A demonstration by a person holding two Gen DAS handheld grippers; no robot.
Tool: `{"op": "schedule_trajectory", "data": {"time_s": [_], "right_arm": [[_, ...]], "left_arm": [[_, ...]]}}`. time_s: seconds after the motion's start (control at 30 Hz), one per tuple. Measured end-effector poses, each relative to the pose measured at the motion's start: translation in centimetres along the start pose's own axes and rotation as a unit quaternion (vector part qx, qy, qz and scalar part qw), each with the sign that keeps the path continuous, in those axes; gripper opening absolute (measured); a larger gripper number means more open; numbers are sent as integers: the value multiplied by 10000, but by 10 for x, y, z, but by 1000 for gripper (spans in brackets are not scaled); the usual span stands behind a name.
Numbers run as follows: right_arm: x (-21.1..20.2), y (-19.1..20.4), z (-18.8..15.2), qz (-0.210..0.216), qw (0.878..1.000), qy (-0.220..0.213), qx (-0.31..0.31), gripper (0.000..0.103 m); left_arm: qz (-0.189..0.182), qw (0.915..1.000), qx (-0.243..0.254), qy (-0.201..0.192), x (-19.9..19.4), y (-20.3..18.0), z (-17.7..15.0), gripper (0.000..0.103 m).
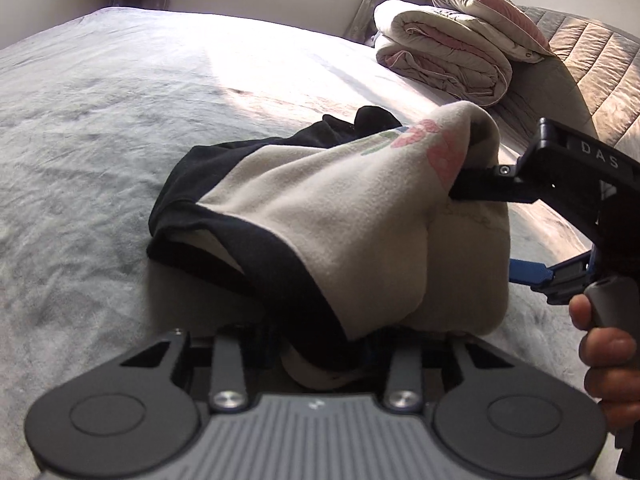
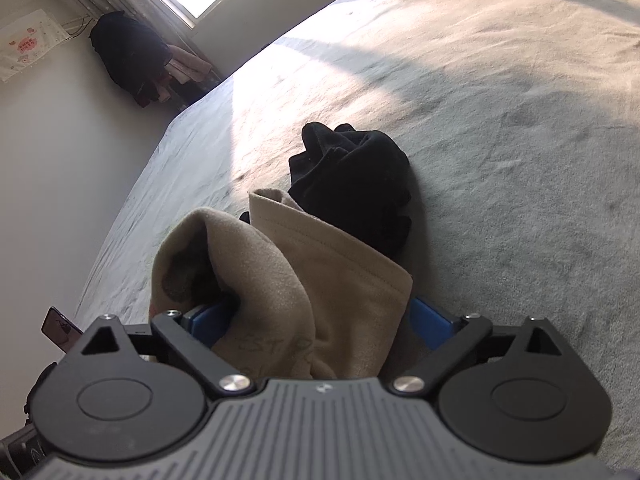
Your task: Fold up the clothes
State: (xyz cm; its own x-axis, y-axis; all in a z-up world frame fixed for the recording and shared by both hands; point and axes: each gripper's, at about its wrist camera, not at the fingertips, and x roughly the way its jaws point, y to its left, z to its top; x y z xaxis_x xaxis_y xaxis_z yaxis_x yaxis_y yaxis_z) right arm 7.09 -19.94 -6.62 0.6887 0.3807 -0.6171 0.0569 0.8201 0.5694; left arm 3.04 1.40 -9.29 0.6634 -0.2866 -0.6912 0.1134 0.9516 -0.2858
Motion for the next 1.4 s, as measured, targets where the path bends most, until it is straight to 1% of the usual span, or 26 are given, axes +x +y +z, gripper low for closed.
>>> {"op": "schedule_trajectory", "data": {"time_s": [0.07, 0.17, 0.23, 0.27, 0.3, 0.4, 0.53, 0.6, 0.63, 0.67, 0.7, 0.73, 0.77, 0.87, 0.97, 1.03, 1.07, 1.1, 1.17, 1.3, 1.33, 1.37, 1.4], "right_arm": [[4, -1, 1, -21, 10000, -20, 0, 97], [11, -3, 2, -52, 10000, -50, 1, 97], [15, -4, 3, -73, 9999, -69, 1, 93], [17, -4, 3, -83, 9999, -79, 1, 89], [19, -5, 4, -93, 9999, -89, 1, 86], [18, -8, 5, -59, 9998, -160, 122, 81], [11, -8, 4, 134, 9996, -115, 221, 80], [11, 1, 2, 273, 9996, -71, 92, 63], [11, 5, 1, 359, 9993, -39, 22, 58], [11, 9, -1, 456, 9990, 1, -39, 45], [11, 12, -2, 561, 9984, 88, -14, 37], [11, 15, -3, 673, 9975, 212, 77, 37], [12, 17, -5, 785, 9962, 335, 168, 33], [13, 24, -9, 1120, 9902, 704, 441, 31], [14, 32, -15, 1447, 9810, 1096, 687, 28], [14, 42, -25, 1706, 9713, 1490, 725, 21], [14, 49, -31, 1804, 9669, 1655, 715, 20], [12, 57, -37, 1826, 9658, 1731, 628, 20], [9, 70, -46, 1806, 9665, 1778, 419, 20], [6, 90, -59, 1925, 9622, 1909, 256, 20], [4, 94, -60, 1877, 9646, 1847, 152, 21], [2, 97, -61, 1781, 9684, 1742, 47, 24], [0, 100, -62, 1668, 9725, 1624, -49, 25]], "left_arm": [[-105, 9999, -48, 44, 0, 5, 5, 22], [-204, 9993, -285, 84, -1, 17, 9, 17], [-171, 9986, -501, 50, -3, 27, 12, 15], [-137, 9983, -573, 19, -5, 31, 13, 14], [-77, 9981, -616, -40, -7, 35, 14, 13], [156, 9972, -697, -234, -13, 49, 21, 12], [603, 9938, -679, -641, -21, 65, 36, 12], [851, 9904, -609, -904, -25, 71, 45, 12], [895, 9892, -600, -991, -27, 74, 49, 12], [889, 9885, -633, -1044, -29, 77, 52, 12], [889, 9877, -680, -1096, -31, 80, 55, 12], [888, 9867, -727, -1149, -33, 83, 58, 12], [887, 9858, -774, -1202, -35, 86, 61, 12], [884, 9825, -915, -1359, -41, 96, 70, 12], [856, 9789, -1069, -1514, -48, 106, 78, 12], [773, 9771, -1190, -1588, -56, 113, 82, 12], [739, 9768, -1221, -1598, -58, 116, 83, 12], [705, 9765, -1252, -1609, -61, 119, 84, 12], [741, 9760, -1233, -1637, -65, 123, 84, 12], [816, 9740, -1052, -1836, -74, 123, 84, 12], [781, 9743, -1001, -1862, -75, 122, 84, 12], [742, 9751, -952, -1858, -75, 121, 83, 12], [722, 9763, -912, -1825, -75, 121, 83, 13]]}}
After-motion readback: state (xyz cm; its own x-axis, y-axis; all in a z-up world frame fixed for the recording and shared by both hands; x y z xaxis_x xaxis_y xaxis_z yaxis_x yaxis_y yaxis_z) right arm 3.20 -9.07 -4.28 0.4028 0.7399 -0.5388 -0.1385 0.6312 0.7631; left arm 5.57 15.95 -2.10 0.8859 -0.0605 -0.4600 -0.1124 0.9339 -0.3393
